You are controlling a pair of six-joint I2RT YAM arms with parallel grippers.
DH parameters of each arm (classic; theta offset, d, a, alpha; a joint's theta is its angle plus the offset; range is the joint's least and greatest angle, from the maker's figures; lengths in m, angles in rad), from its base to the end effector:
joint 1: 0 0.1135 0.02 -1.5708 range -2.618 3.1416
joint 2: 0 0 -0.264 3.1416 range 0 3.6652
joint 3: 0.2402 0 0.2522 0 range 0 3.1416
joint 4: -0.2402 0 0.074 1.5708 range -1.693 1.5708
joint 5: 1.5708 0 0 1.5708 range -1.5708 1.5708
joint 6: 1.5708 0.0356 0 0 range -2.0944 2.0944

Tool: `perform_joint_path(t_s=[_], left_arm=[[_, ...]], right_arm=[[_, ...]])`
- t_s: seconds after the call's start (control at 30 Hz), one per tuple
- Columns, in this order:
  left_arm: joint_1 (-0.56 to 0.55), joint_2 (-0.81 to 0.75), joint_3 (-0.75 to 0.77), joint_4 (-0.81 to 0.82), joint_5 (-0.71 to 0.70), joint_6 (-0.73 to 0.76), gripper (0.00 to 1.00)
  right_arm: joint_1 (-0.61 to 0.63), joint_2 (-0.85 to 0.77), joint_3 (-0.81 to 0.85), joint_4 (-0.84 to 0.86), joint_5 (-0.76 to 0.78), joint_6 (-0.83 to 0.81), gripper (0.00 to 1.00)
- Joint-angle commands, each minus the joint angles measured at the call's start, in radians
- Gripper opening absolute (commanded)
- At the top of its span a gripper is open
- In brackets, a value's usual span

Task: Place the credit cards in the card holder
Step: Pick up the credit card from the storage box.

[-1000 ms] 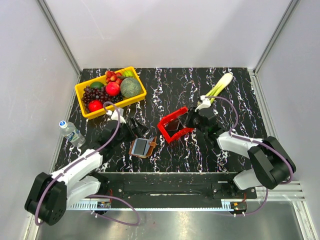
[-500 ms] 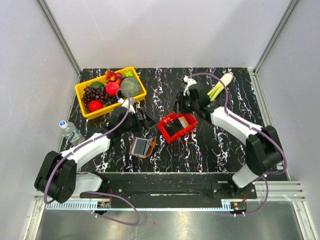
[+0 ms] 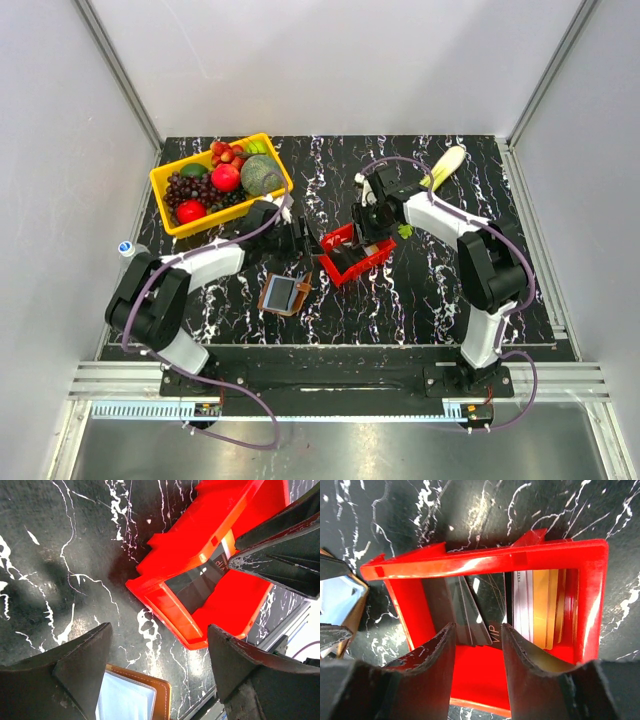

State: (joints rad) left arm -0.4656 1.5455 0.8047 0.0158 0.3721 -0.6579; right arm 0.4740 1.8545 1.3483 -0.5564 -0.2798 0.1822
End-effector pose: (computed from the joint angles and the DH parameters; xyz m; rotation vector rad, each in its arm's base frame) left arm 0.2755 -0.1529 0.1853 -0.0285 2.4467 -0.9729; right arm 0.3424 0.1867 0.2061 -0.4885 2.6476 0.5838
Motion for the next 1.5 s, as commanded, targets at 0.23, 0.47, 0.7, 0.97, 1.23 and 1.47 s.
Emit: perform_joint_path(t_s=[0.23, 0.47, 0.7, 0.97, 1.23, 1.47], left_arm=[[-0.068, 0.142, 0.125, 0.039, 0.054, -0.008, 0.76], [-0.071, 0.203, 0.117, 0.101, 0.082, -0.049, 0.64], [-0.079, 0.218, 0.128, 0.113, 0.079, -0.058, 0.5], [-0.093, 0.24, 0.146, 0.115, 0.087, -0.06, 0.45], [-0.093, 0.243, 0.151, 0.108, 0.087, -0.06, 0.39], [-0.093, 0.243, 0.151, 0.107, 0.085, -0.06, 0.37]], right_arm=[[-0.008, 0.078, 0.092, -0.022, 0.034, -0.059, 0.49], [-0.009, 0.13, 0.106, -0.013, 0.007, -0.059, 0.47], [-0.008, 0.123, 0.095, 0.006, -0.039, -0.063, 0.28], [-0.008, 0.042, 0.052, 0.062, -0.085, -0.044, 0.01], [-0.008, -0.018, 0.023, 0.108, -0.13, -0.038, 0.0], [-0.005, -0.069, -0.002, 0.124, -0.039, -0.052, 0.0]])
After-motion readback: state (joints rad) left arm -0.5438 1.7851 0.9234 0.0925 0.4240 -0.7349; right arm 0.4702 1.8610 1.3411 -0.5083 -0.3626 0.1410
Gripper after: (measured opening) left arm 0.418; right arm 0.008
